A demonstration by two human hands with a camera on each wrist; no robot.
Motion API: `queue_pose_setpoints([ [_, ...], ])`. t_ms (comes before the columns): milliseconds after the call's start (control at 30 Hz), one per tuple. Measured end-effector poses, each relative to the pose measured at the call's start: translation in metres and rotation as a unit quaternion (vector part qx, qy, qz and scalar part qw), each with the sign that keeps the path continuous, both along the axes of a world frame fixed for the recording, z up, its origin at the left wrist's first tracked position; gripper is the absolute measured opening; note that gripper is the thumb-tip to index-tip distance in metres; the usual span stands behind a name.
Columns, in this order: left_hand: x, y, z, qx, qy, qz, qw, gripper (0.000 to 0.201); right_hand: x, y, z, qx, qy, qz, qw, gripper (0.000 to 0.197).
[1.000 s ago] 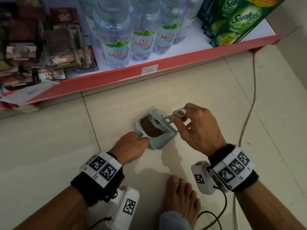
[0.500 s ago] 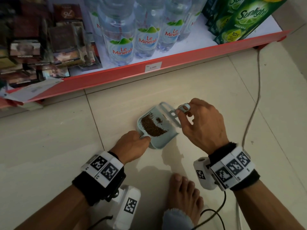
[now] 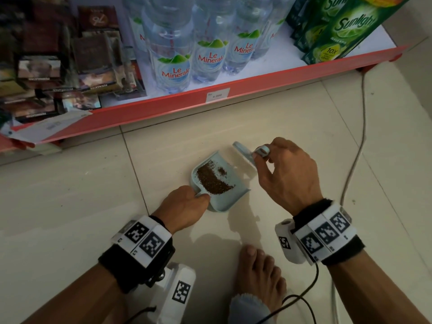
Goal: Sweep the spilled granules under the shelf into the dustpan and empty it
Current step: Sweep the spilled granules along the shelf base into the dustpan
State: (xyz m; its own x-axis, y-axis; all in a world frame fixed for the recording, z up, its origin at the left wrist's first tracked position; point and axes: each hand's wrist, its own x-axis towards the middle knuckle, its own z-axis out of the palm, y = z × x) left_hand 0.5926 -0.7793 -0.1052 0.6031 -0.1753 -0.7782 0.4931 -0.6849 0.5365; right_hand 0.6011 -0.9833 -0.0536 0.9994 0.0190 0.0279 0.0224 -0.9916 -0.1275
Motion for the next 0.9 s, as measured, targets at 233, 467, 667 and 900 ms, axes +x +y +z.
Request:
queue_pose_setpoints([
  [233,0.002,0.002,0.001,0.001,0.002,-0.003,1.000,0.035,-0.009,0.008,0.000,0.102,-0.012,0.031,0.994,0.026],
  [467,0.001,0.004,0.002,-0.003,-0.006,-0.029,1.000,0.028,-0.007,0.007,-0.008,0.005,0.041,0.037,0.998,0.032],
  [667,0.000,0.005,0.000,-0.011,0.001,0.008,1.000,0.028,-0.006,0.003,0.004,0.120,-0.032,0.042,0.991,0.025],
  [900,-0.002,0.007,-0.003,-0.018,-0.004,0.020,1.000,0.028,0.017,-0.015,-0.007,-0.019,0.032,-0.019,0.999,0.036],
])
